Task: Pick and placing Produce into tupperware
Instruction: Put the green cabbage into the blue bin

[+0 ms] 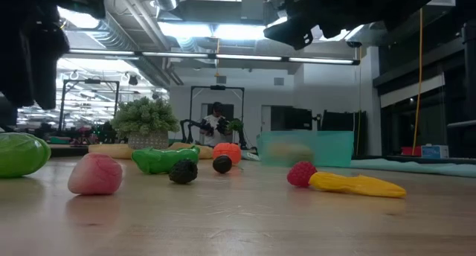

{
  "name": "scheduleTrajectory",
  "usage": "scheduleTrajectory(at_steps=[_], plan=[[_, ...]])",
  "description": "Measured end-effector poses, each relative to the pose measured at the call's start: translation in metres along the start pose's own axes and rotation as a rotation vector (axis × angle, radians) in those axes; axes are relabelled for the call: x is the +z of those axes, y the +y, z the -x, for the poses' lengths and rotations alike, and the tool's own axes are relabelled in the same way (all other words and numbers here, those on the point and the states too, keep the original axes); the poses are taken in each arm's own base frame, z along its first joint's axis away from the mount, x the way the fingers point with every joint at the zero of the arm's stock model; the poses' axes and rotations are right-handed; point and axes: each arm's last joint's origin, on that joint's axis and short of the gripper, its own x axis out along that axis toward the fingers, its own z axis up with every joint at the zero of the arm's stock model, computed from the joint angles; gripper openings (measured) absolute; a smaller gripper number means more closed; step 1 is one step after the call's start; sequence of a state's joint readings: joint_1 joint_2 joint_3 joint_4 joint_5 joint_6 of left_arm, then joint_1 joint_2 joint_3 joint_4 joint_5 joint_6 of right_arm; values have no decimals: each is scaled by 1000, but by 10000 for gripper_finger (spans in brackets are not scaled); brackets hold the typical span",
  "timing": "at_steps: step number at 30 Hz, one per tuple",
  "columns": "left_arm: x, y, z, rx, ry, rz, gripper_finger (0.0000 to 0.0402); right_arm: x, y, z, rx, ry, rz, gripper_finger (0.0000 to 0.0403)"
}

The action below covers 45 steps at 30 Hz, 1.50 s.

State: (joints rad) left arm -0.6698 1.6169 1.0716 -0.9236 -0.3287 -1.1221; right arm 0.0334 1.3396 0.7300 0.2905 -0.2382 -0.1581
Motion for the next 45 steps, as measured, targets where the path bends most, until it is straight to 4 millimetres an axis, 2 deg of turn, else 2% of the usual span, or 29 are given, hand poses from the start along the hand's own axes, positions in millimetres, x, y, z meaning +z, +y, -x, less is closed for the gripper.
scheduleTrajectory(at_steps=[8, 17, 29, 38, 45], plan=[[-6, 12, -18, 28, 77, -1, 328, 0, 0, 0, 0, 1, -21, 355], [-17, 19, -38, 19, 76, 3, 328, 0, 0, 0, 0, 1, -21, 355], [-19, 20, -41, 17, 74, 3, 328, -1, 0, 0, 0, 2, -24, 355], [-25, 24, -55, -24, 50, -11, 328, -1, 1, 0, 5, 6, -23, 355], [-25, 24, -55, -22, 45, -102, 328, -1, 2, 0, 7, 5, -22, 355]])
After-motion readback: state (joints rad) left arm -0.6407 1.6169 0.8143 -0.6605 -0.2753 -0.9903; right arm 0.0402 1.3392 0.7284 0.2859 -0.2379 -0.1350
